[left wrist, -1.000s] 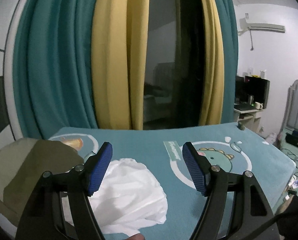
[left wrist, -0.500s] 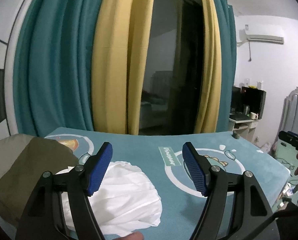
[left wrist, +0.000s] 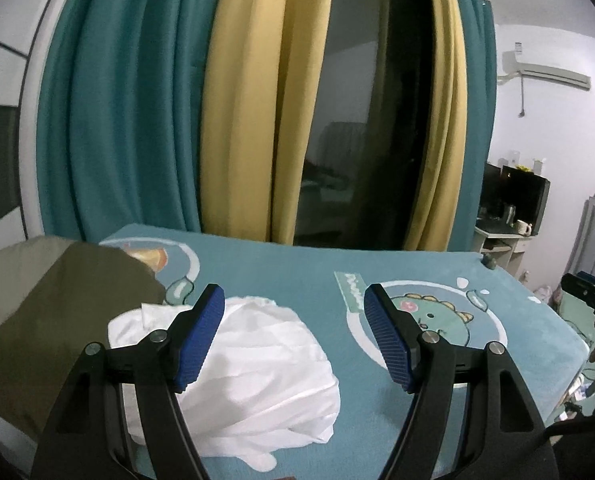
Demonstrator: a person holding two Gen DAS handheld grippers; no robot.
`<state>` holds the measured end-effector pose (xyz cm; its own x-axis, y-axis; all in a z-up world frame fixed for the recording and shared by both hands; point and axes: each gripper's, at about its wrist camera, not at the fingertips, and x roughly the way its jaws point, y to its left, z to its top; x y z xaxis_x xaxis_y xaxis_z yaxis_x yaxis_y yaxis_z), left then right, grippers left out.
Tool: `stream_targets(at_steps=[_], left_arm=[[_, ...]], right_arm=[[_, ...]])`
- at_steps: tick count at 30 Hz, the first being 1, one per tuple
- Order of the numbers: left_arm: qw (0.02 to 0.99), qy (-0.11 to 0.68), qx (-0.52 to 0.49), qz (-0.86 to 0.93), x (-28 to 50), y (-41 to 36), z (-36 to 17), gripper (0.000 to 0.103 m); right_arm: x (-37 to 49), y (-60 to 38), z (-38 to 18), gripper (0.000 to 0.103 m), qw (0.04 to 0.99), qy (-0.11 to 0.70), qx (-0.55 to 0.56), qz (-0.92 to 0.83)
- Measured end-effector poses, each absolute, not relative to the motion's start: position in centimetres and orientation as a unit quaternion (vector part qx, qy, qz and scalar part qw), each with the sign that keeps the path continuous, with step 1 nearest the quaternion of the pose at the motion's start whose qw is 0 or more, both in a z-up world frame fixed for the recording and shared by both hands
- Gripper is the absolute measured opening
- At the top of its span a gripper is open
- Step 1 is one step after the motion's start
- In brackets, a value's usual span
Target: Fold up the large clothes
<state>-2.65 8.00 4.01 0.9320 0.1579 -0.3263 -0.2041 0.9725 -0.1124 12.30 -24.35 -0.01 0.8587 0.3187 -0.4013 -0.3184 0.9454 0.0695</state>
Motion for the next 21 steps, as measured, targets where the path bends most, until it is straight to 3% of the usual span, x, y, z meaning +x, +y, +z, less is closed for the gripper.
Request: stream_targets(at_steps=[21], left_arm=[[0.979,0.165,-0.065,0.097,-2.14,8.06,3.92,0.075]], right_arm=[[12.56,-24.31,-0.3,0.095,0.966,0.206,0.013,0.158]])
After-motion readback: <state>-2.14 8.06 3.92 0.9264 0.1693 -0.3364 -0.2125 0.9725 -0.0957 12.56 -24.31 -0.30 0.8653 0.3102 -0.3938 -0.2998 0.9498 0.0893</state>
